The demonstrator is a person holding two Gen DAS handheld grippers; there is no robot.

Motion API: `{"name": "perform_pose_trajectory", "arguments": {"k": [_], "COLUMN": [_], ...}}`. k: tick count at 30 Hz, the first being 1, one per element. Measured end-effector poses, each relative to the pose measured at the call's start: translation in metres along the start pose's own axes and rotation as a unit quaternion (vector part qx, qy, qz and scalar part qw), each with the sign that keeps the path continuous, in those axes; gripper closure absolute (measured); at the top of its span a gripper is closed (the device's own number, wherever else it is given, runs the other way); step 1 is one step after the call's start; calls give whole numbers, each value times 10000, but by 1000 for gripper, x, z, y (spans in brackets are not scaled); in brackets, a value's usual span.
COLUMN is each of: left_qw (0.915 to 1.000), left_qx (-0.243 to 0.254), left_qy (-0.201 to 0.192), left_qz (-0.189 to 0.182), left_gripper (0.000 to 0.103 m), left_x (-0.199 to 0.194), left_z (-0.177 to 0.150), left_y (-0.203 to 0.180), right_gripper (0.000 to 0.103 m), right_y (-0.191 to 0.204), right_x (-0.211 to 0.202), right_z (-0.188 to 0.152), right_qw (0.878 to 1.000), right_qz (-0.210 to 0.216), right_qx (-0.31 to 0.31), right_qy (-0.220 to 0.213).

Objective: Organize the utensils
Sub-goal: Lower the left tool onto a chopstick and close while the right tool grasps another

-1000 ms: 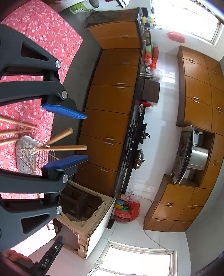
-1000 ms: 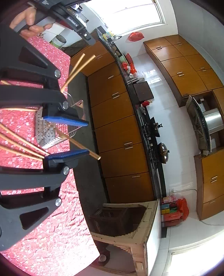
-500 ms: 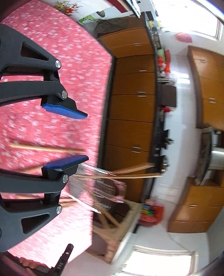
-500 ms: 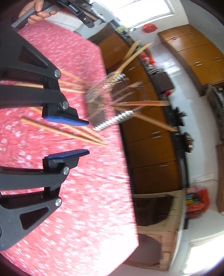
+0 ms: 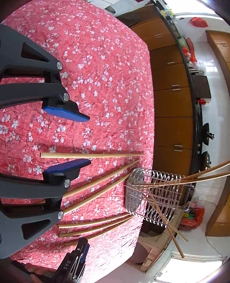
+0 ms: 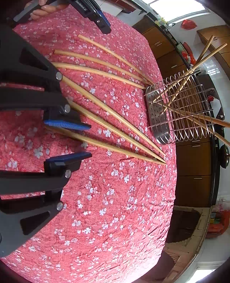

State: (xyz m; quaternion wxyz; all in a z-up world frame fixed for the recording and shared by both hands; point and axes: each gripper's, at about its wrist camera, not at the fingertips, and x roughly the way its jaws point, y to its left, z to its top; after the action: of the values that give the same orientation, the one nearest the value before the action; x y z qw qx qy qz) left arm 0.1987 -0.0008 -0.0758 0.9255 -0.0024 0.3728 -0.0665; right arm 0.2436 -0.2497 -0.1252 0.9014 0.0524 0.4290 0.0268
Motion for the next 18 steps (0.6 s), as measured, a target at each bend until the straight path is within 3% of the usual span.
{"name": "perform_pose_trajectory", "arguments": {"k": [2,5,9,14,18], "left_qw": [10000,9999,9998,9994,9990], "left_qx": [-3,47,86,137,194], "left_qy": [52,95,178,293,388], "left_qz": [-22,-28,-58,-111,-129], "left_gripper": [60,60,60,60,60], "left_x": [3,5,9,13,20], "left_z": [-1,-1,-1,-4,-4], "left_y": [-1,-3,-6,-10,-14], "right_gripper": [78,93,95,95,96], "right_y": [1,-1,-14,-67,-78], "right_x": [1,3,8,11,12], "right_z": [1,2,10,21,23], "right_qw": [9999,9994,9990,9935,9940], "right_qz": [-86,-317,-436,-685,-633], "right_qx": [-67,-161,-38,902,893], "right_qy": [-5,-45,-56,-72,-42]}}
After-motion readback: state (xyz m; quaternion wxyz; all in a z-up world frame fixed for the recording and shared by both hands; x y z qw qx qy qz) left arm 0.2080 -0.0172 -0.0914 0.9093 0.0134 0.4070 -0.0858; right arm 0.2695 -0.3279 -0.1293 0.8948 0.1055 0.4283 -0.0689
